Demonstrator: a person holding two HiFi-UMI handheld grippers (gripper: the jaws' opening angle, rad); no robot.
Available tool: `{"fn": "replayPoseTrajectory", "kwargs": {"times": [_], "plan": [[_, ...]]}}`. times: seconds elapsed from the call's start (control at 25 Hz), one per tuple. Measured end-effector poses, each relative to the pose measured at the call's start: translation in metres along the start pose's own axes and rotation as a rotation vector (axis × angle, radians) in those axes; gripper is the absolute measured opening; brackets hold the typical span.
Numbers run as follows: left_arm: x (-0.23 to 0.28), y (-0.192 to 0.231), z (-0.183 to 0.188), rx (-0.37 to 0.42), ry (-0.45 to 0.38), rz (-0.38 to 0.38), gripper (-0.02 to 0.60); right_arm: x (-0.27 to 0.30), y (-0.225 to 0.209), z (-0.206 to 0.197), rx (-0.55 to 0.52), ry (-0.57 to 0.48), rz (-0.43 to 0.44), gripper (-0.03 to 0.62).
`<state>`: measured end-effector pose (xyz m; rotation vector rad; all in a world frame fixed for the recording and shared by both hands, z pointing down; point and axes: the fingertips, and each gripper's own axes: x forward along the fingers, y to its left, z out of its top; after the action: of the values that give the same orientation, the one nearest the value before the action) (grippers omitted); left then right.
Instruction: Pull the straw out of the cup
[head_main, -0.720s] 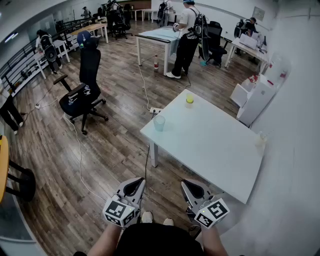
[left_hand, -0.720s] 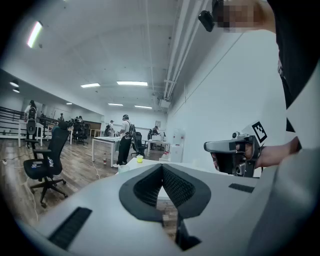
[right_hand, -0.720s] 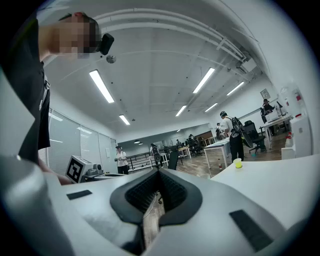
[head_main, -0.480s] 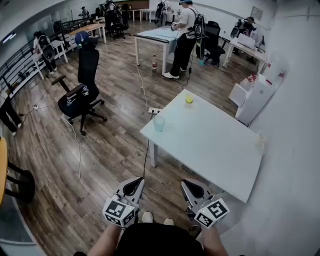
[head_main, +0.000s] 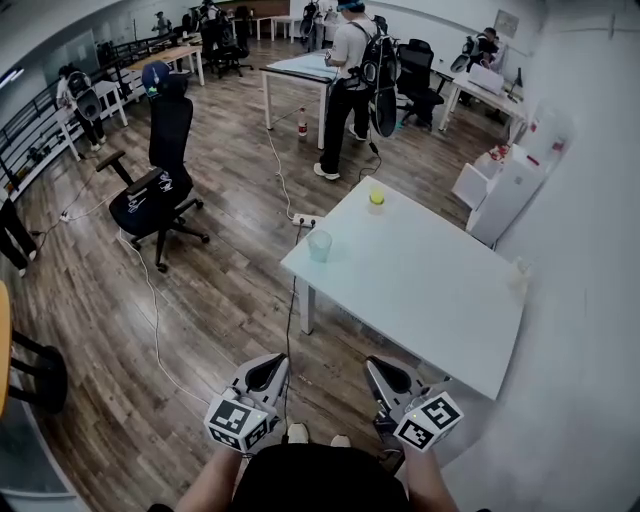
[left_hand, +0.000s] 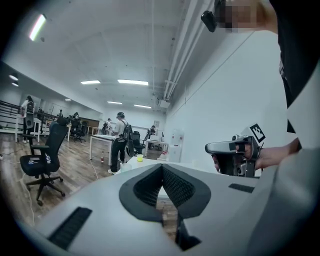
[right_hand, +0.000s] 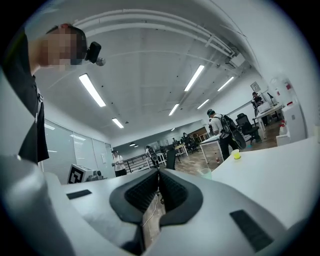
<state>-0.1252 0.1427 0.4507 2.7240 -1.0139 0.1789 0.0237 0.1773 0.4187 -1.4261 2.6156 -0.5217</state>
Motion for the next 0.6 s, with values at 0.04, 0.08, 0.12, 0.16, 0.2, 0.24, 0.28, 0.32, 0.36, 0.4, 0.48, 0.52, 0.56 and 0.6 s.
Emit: {"fn": "replayPoseTrajectory", "kwargs": {"times": [0.04, 0.08, 0.12, 0.16, 0.2, 0.24, 0.28, 0.32, 0.36, 0.4, 0.48, 0.52, 0.56, 0.6], "plan": [[-0.001, 0.002, -0.001, -0.002, -0.001, -0.003, 0.014, 0.002, -0.001, -0.003, 0.005, 0.010, -0.005, 0.023], [-0.002, 0.004, -0.002, -0.002, -0.002, -0.005, 0.012, 0.003, -0.001, -0.006, 0.009, 0.015, -0.010, 0.023], [-0.003, 0.006, -0.004, -0.002, -0.001, -0.007, 0.012, 0.004, -0.001, -0.008, 0.012, 0.017, -0.016, 0.023], [-0.005, 0.008, -0.005, -0.002, 0.001, -0.008, 0.013, 0.005, -0.001, -0.009, 0.014, 0.015, -0.022, 0.023], [-0.006, 0.010, -0.006, -0.003, 0.002, -0.008, 0.012, 0.006, 0.000, -0.009, 0.015, 0.011, -0.029, 0.023], [-0.008, 0.013, -0.007, -0.006, 0.002, -0.006, 0.013, 0.007, 0.001, -0.009, 0.018, 0.006, -0.034, 0.023], [-0.010, 0.016, -0.008, -0.010, 0.003, -0.005, 0.013, 0.009, 0.002, -0.010, 0.021, 0.002, -0.038, 0.023], [-0.012, 0.019, -0.010, -0.014, 0.002, -0.003, 0.013, 0.010, 0.003, -0.011, 0.022, 0.000, -0.039, 0.023], [-0.014, 0.021, -0.012, -0.017, 0.002, -0.002, 0.014, 0.011, 0.005, -0.012, 0.022, 0.001, -0.039, 0.023], [-0.016, 0.024, -0.013, -0.019, 0.002, -0.002, 0.014, 0.013, 0.007, -0.014, 0.019, 0.004, -0.038, 0.023], [-0.021, 0.028, -0.016, -0.023, 0.001, -0.005, 0.014, 0.016, 0.012, -0.018, 0.008, 0.008, -0.039, 0.023], [-0.024, 0.030, -0.018, -0.026, -0.001, -0.006, 0.014, 0.017, 0.015, -0.020, 0.000, 0.010, -0.038, 0.023], [-0.027, 0.032, -0.019, -0.028, -0.004, -0.006, 0.014, 0.019, 0.018, -0.021, -0.010, 0.012, -0.036, 0.023], [-0.030, 0.035, -0.019, -0.028, -0.007, -0.003, 0.014, 0.020, 0.021, -0.022, -0.022, 0.014, -0.033, 0.023]]}}
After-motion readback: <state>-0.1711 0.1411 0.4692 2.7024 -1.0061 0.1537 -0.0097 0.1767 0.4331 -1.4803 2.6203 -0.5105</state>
